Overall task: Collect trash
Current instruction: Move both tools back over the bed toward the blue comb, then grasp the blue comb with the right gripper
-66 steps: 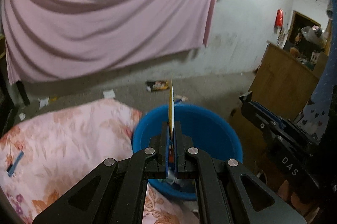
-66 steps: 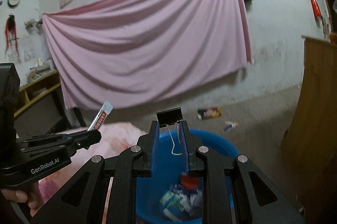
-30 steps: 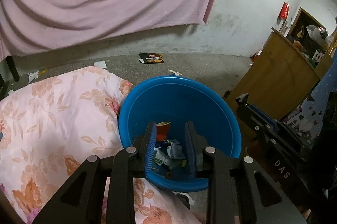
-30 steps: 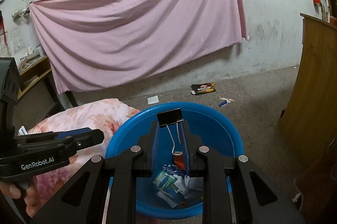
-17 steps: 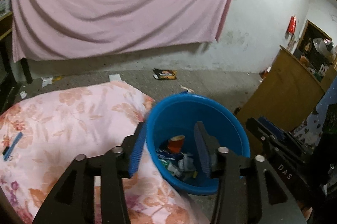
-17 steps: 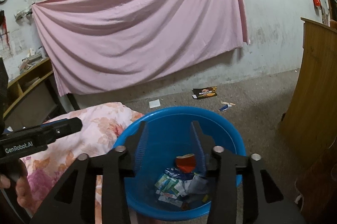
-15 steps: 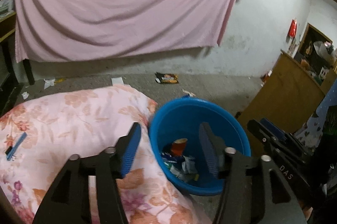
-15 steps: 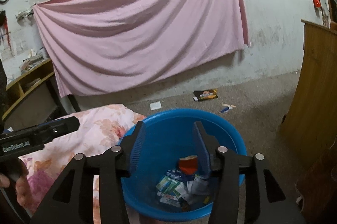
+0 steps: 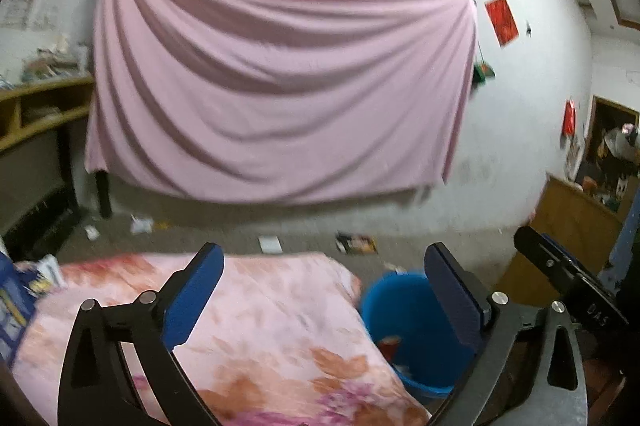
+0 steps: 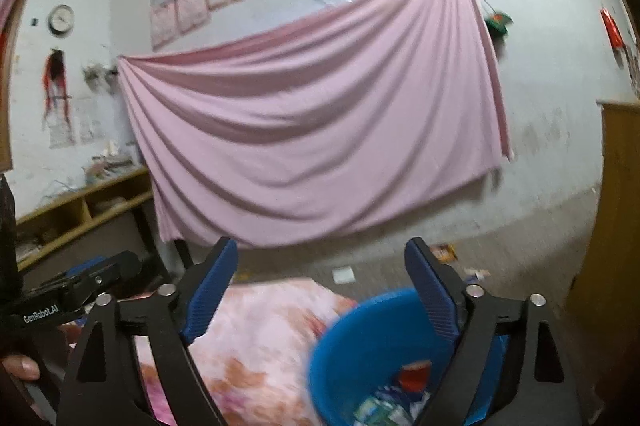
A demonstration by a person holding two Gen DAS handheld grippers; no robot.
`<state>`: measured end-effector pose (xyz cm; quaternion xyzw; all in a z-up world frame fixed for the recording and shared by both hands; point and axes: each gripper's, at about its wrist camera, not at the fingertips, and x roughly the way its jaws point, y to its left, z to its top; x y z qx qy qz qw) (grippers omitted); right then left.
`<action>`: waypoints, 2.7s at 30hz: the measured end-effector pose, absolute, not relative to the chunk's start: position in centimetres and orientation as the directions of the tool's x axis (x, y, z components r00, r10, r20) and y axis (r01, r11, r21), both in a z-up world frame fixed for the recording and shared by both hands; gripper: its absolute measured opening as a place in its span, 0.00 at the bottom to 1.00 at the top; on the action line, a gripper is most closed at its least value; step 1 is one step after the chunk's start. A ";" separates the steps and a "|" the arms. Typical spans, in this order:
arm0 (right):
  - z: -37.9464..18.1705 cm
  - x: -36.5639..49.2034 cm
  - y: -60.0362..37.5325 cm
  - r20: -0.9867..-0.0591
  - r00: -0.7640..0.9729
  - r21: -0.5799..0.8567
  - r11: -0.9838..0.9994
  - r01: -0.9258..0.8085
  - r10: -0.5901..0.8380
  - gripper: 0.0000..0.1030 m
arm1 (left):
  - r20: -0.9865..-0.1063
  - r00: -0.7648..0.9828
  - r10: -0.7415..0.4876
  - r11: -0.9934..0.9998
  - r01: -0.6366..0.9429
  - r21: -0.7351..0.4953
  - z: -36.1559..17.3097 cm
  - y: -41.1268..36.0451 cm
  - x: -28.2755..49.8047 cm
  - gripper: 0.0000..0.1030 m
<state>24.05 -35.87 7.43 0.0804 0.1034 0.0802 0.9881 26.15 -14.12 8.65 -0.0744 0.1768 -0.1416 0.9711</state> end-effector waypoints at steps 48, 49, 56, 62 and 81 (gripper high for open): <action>2.2 28.5 -18.3 -0.338 0.841 0.069 0.902 -0.426 0.423 1.00 | -0.326 0.945 0.025 0.998 -0.044 -0.051 1.4 3.0 22.1 0.98; 1.8 29.2 -18.1 -0.372 0.828 0.072 0.902 -0.425 0.420 1.00 | -0.340 0.940 0.017 0.998 -0.036 -0.051 1.1 2.9 22.6 0.98; -0.3 32.2 -17.4 -0.519 0.746 0.096 0.896 -0.433 0.417 0.81 | -0.446 0.895 -0.027 0.997 -0.009 -0.078 -1.0 2.9 25.4 0.97; -2.0 34.7 -16.2 -0.626 0.662 0.131 0.892 -0.433 0.413 0.70 | -0.549 0.833 -0.072 0.991 -0.002 -0.133 -2.7 3.3 28.3 0.75; -6.3 41.2 -8.8 -0.767 0.396 0.309 0.832 -0.461 0.504 0.35 | -0.698 0.714 -0.062 0.972 -0.117 -0.206 -6.0 5.9 32.5 0.35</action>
